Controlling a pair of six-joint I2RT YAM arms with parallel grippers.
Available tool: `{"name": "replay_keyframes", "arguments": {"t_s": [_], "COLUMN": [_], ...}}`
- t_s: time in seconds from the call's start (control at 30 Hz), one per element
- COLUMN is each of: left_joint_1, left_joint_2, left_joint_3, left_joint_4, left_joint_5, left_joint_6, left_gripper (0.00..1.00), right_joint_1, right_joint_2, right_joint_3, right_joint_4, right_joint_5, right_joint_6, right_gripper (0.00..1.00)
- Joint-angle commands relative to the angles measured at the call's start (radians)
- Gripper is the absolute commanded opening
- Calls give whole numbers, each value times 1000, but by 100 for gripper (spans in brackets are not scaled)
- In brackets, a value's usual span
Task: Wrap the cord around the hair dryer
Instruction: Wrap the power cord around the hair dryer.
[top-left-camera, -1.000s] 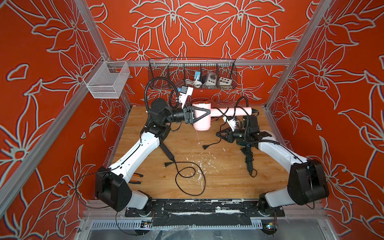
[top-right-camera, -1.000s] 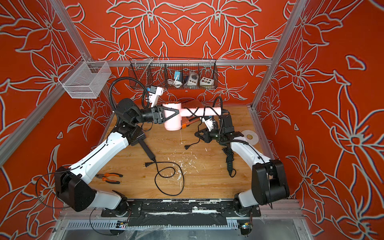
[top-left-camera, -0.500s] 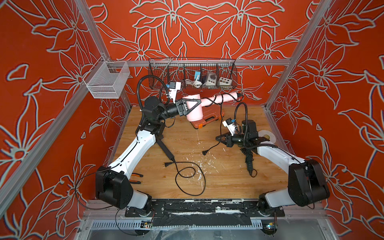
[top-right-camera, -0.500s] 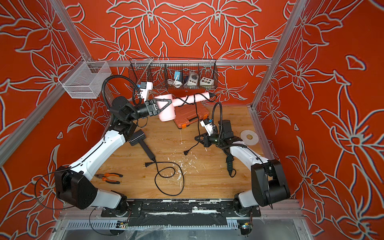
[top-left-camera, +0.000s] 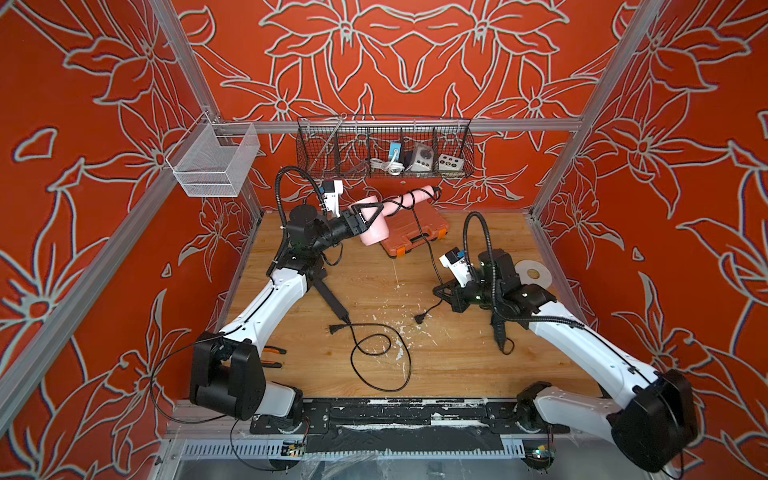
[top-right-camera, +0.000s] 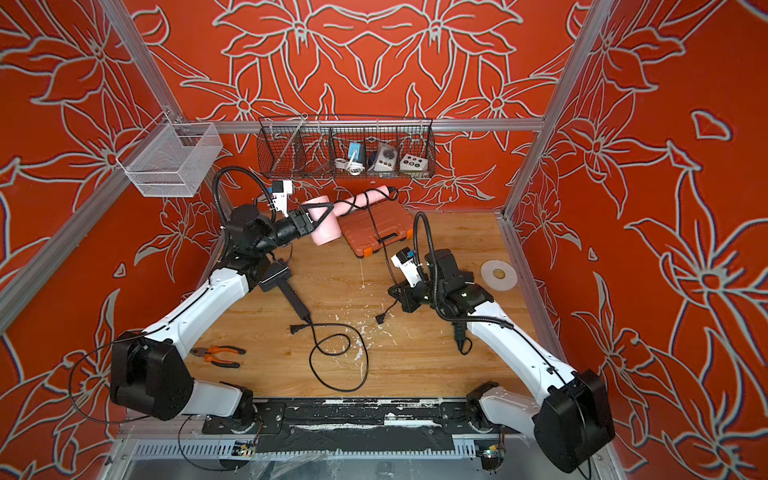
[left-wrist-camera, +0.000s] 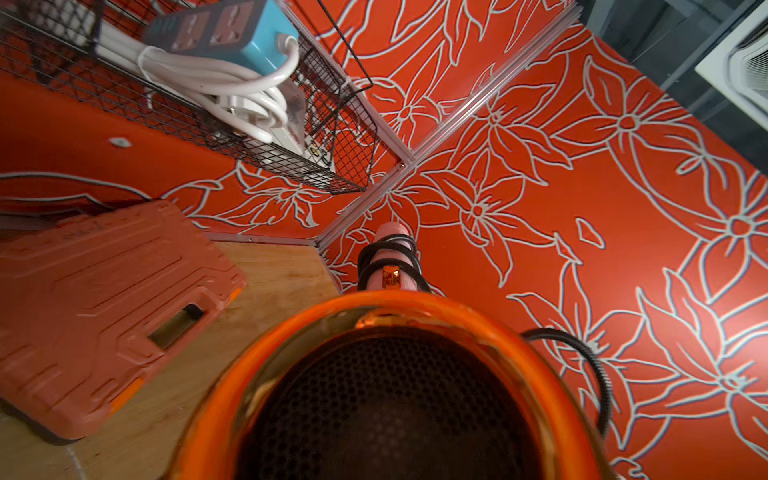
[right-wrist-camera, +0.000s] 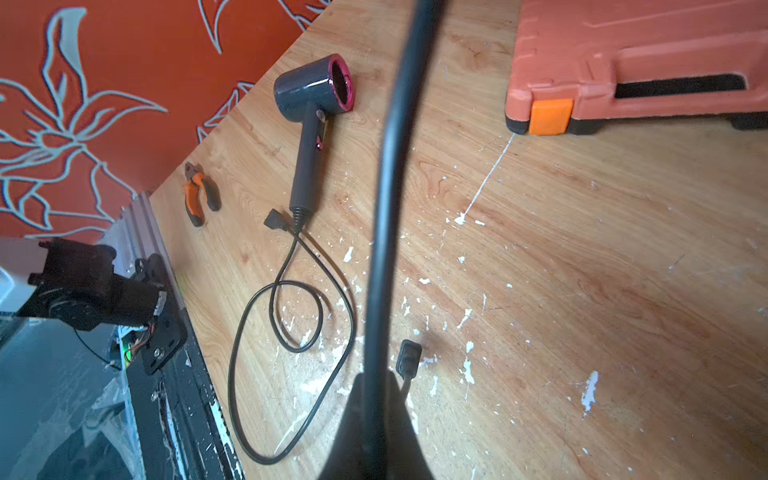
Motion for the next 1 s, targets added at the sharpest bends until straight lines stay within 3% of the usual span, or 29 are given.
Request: {"name": "replay_keyframes", "arguments": {"t_s": [0.0, 0.23, 0.5, 0.73, 0.8, 0.97], "left_joint_1": [14, -9, -176, -314, -342, -393], "left_joint_2": [-48, 12, 88, 97, 92, 66], "left_joint_3": [89, 195, 263, 238, 226, 197], "left_joint_4": [-83, -388, -636, -744, -770, -800], "left_joint_5": [-129, -151, -151, -89, -44, 96], "left_joint_6": [181, 380, 574, 681, 706, 742], "left_gripper": [0, 0, 0, 0, 0, 0], "right_joint_1": [66, 171, 181, 182, 182, 180], "right_joint_2": [24, 104, 243, 327, 329, 292], "right_joint_3": [125, 483, 847, 958, 927, 796], "right_joint_4": [-359, -740, -942, -907, -843, -585], "right_joint_5": [141, 338, 624, 849, 930, 977], "right_joint_6": [-97, -217, -374, -481, -531, -704], "right_gripper": [0, 0, 0, 0, 0, 0]}}
